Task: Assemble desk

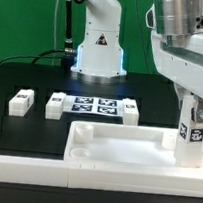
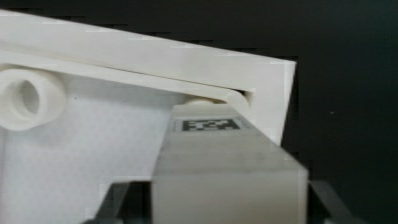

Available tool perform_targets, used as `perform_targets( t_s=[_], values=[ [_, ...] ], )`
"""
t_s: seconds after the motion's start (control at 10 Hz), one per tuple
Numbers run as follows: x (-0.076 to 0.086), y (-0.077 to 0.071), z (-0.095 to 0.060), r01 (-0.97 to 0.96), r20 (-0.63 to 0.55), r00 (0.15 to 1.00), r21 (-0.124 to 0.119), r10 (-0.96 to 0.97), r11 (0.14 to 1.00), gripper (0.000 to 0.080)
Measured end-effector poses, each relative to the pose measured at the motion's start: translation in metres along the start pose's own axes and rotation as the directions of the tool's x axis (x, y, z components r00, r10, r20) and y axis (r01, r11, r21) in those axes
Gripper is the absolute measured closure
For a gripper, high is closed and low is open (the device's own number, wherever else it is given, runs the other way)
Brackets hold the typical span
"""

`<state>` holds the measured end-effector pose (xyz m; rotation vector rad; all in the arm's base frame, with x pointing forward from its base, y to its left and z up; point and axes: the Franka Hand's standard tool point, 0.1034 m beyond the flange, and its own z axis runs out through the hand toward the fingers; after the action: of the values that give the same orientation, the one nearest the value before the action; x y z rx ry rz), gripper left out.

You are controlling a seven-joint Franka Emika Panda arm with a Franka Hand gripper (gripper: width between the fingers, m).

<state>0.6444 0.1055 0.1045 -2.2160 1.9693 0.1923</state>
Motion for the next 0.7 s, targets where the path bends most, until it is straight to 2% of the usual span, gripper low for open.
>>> perform_targets(
  t_s=[0.4, 0.6, 0.7],
  values=[
    [-0.0021, -0.0016, 0.0004, -0.208, 0.003, 0.978, 0.01, 0.208, 0.978, 0.0511],
    [-0.0046, -0.0028, 0.0013, -0.415, 0.022, 0.91, 0.053, 0.415, 0.908, 0.0511],
    [-0.0028, -0.0033, 0.0005, -0.46, 0.027, 0.888, 0.071, 0.459, 0.885, 0.0511]
  ],
)
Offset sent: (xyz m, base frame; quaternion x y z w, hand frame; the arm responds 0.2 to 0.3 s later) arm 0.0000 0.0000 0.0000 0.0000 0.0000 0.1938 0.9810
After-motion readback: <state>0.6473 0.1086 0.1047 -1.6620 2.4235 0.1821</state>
